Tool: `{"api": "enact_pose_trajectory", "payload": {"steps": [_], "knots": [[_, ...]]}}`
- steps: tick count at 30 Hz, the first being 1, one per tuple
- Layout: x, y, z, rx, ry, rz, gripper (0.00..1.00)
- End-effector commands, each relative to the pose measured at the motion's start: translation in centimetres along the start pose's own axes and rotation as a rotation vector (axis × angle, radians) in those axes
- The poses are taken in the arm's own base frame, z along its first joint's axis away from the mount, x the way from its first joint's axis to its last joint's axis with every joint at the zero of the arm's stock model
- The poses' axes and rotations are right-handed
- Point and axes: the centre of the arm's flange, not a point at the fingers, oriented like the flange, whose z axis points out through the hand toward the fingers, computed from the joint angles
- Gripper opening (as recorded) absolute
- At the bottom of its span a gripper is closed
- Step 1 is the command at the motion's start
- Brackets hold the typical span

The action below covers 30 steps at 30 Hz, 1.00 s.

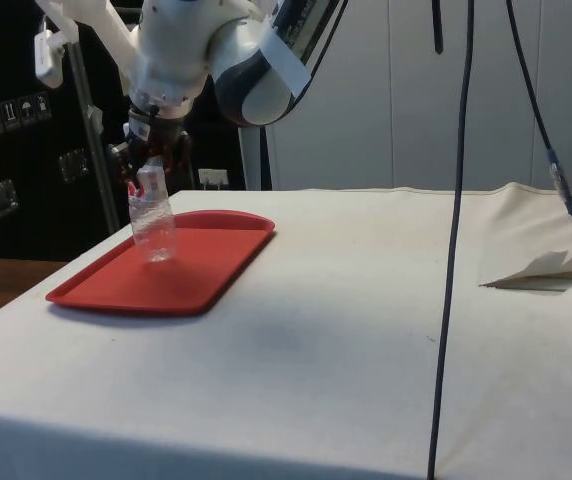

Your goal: Place the bottle upright on the tray.

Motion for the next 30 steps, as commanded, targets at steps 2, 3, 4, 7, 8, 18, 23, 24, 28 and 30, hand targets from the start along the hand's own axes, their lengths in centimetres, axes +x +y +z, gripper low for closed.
{"api": "enact_pose_trajectory", "payload": {"steps": [2, 3, 4, 7, 8, 18, 23, 24, 28, 30], "knots": [[0.22, -0.04, -0.05, 0.002, 0.012, 0.002, 0.0], [0.0, 0.0, 0.0, 0.0, 0.0, 0.0, 0.0], [0.2, -0.1, -0.07, 0.004, 0.012, 0.002, 0.0], [0.19, -0.07, -0.02, 0.005, 0.012, 0.003, 0.0], [0.14, -0.08, 0.02, 0.005, 0.012, 0.003, 0.0], [0.1, -0.06, 0.34, 0.005, 0.016, 0.005, 0.0], [0.09, -0.07, 0.37, 0.004, 0.016, 0.003, 0.0], [0.14, -0.09, 0.35, 0.005, 0.017, 0.004, 0.0], [0.09, -0.12, 0.41, 0.005, 0.017, 0.004, 0.0], [0.12, -0.09, 0.45, 0.005, 0.018, 0.005, 0.0]]}}
